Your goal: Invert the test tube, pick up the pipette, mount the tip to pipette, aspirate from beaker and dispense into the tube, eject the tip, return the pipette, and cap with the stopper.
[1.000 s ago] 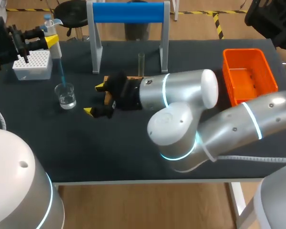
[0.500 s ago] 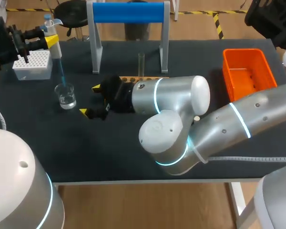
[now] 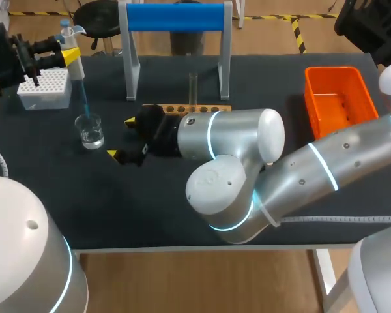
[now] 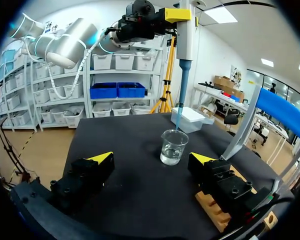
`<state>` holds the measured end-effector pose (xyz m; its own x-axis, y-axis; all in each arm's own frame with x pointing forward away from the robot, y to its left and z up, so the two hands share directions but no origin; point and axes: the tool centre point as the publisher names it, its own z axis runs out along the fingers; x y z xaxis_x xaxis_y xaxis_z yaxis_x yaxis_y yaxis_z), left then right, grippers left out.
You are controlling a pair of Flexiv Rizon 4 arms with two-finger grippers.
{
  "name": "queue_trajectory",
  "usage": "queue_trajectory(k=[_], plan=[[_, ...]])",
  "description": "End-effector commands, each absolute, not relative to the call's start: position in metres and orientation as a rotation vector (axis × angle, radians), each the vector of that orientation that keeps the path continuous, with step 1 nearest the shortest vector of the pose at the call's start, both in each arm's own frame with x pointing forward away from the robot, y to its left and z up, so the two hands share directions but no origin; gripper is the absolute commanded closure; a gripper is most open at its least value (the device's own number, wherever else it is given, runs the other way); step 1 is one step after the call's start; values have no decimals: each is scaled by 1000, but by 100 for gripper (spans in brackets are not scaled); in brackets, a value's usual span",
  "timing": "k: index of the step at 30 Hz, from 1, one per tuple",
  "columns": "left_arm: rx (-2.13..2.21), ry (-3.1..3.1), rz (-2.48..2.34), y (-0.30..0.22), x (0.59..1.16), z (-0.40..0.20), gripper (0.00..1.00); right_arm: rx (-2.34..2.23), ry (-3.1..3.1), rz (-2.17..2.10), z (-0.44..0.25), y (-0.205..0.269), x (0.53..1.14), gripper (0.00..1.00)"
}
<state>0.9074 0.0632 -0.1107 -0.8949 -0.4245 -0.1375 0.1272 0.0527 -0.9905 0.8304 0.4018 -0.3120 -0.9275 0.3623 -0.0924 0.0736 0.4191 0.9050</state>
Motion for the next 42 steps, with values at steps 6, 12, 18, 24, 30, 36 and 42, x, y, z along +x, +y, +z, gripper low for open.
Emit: queue_trajectory(k=[6,12,18,24,30,36,42], plan=[[-298,1939,-1896,62,907,-111,100,382,2404,1505,-312,404,830,0],[-299,1942,-1897,64,909,-116,100,382,2404,1505,-312,404,830,0],[-324,1943,-1909,69,915,-128,100,382,2404,1505,-312,404,830,0],[-349,1944,-1929,71,921,-140,100,382,2404,1505,-312,404,830,0],[-365,1949,-1934,74,925,-145,100,382,2404,1505,-312,404,830,0],[-391,1955,-1928,76,927,-150,100,382,2404,1505,-312,404,830,0],[-402,1949,-1930,77,929,-157,100,382,2404,1505,-312,404,830,0]])
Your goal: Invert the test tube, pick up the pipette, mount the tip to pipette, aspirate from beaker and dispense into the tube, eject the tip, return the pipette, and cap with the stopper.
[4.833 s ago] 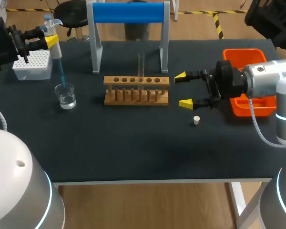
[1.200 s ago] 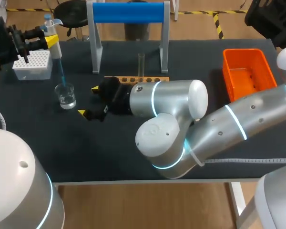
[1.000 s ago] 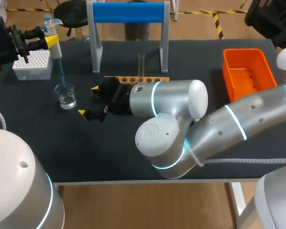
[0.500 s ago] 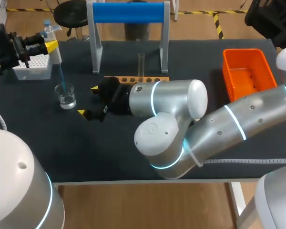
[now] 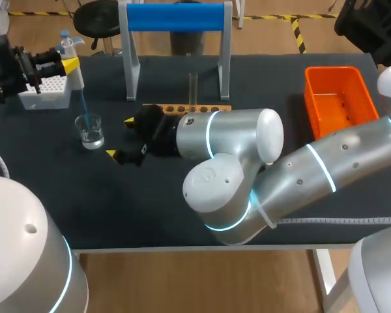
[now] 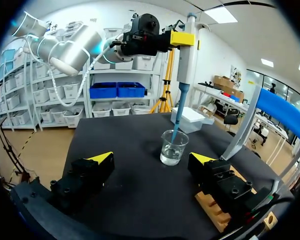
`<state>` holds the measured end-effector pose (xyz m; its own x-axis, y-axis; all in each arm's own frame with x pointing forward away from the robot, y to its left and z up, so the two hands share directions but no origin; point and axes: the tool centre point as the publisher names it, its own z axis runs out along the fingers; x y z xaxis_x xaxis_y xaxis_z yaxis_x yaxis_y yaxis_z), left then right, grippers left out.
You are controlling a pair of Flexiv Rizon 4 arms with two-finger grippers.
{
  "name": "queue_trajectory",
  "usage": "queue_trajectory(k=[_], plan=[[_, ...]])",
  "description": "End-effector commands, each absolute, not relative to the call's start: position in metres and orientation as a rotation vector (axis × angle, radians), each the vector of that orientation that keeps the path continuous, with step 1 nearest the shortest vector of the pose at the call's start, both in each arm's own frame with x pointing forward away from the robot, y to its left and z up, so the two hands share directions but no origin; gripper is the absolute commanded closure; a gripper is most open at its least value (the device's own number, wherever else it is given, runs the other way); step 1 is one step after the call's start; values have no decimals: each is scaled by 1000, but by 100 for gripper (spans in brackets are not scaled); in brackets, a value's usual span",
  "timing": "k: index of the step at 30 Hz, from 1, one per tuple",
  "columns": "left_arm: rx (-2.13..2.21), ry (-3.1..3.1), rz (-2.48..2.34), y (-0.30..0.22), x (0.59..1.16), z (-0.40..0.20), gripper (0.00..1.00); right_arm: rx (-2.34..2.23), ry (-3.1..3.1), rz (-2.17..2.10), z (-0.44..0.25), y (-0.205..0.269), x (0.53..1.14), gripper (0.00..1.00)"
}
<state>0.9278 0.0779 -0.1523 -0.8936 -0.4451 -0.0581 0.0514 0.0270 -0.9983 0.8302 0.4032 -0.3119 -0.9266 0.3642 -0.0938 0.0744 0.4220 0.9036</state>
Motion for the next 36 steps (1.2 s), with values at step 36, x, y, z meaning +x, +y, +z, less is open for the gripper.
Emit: queue_trajectory(k=[36], plan=[[-403,1920,-1914,76,927,-186,100,382,2404,1505,-312,404,830,0]])
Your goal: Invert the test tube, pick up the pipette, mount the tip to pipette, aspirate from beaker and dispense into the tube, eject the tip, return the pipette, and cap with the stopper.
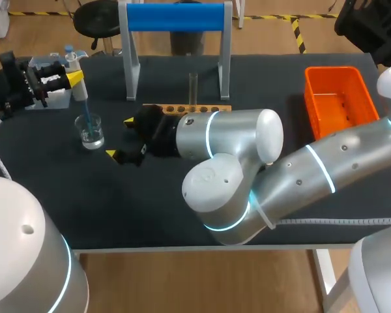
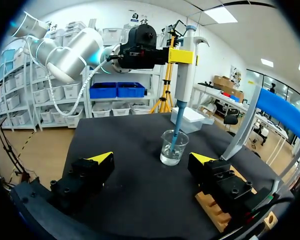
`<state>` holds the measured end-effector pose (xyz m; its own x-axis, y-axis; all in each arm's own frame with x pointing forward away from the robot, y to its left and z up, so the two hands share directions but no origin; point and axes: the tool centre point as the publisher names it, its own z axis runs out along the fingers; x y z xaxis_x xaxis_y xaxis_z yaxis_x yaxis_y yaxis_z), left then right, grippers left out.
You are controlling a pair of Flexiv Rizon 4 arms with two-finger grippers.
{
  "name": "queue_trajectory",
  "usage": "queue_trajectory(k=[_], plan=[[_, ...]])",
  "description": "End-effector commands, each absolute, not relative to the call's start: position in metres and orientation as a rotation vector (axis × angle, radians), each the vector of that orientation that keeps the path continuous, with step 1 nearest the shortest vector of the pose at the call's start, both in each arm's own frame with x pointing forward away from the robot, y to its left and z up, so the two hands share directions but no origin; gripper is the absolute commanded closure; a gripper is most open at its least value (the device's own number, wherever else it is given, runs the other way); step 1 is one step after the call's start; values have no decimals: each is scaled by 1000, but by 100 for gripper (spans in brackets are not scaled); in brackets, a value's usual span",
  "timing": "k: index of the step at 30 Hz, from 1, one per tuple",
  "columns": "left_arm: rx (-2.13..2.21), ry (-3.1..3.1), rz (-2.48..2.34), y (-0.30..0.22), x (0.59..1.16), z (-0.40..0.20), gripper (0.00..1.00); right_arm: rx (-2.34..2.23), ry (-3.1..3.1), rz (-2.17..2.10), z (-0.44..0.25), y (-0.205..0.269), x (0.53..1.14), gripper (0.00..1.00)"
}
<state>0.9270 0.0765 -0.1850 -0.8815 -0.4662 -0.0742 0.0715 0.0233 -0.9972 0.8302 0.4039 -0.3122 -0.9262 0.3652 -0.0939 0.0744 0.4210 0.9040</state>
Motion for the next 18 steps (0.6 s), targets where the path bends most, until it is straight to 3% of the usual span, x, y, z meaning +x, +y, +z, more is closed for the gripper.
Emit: queue_trajectory(k=[1,18], plan=[[-405,1921,-1914,76,927,-187,100,382,2404,1505,-312,404,830,0],[-412,1919,-1913,75,926,-190,100,382,2404,1505,-312,404,830,0]])
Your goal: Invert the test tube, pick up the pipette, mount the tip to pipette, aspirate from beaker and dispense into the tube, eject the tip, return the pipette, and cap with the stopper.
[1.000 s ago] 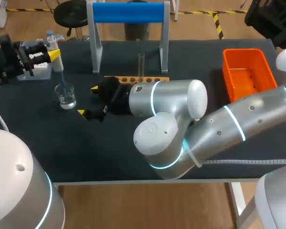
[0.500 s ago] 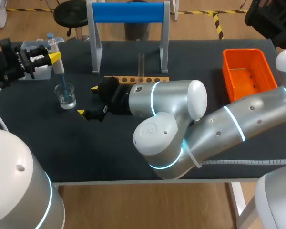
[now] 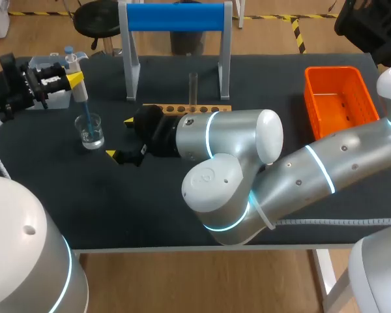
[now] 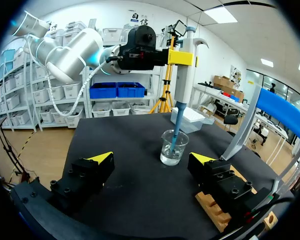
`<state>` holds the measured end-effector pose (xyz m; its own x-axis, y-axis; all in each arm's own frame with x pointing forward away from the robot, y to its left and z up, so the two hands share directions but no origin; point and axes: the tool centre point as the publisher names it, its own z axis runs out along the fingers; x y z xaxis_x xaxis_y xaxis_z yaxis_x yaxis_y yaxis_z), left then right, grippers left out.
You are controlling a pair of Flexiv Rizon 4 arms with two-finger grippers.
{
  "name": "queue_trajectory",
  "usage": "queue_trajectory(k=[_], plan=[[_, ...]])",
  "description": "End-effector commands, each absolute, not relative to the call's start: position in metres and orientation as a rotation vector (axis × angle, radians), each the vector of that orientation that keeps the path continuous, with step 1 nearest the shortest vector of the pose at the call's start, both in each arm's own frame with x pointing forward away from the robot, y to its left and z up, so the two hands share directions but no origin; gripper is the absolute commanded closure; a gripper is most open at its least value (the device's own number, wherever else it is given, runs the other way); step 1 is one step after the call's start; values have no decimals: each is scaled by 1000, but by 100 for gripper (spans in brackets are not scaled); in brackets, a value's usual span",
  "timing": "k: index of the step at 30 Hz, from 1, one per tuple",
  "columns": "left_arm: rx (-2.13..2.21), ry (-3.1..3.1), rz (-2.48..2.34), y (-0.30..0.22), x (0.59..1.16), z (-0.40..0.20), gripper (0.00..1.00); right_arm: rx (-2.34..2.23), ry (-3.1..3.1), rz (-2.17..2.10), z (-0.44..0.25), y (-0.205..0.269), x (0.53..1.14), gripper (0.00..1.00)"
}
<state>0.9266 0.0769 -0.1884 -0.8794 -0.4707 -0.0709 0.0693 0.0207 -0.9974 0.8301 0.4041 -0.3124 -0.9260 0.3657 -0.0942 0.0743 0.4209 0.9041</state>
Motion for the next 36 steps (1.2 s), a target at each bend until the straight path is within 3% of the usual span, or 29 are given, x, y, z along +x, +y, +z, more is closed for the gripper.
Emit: queue_trajectory(k=[1,25,36], plan=[[-412,1920,-1913,75,926,-190,100,382,2404,1505,-312,404,830,0],[-419,1917,-1916,75,926,-190,100,382,2404,1505,-312,404,830,0],[-419,1917,-1916,75,926,-190,100,201,2389,1617,-270,388,827,0]])
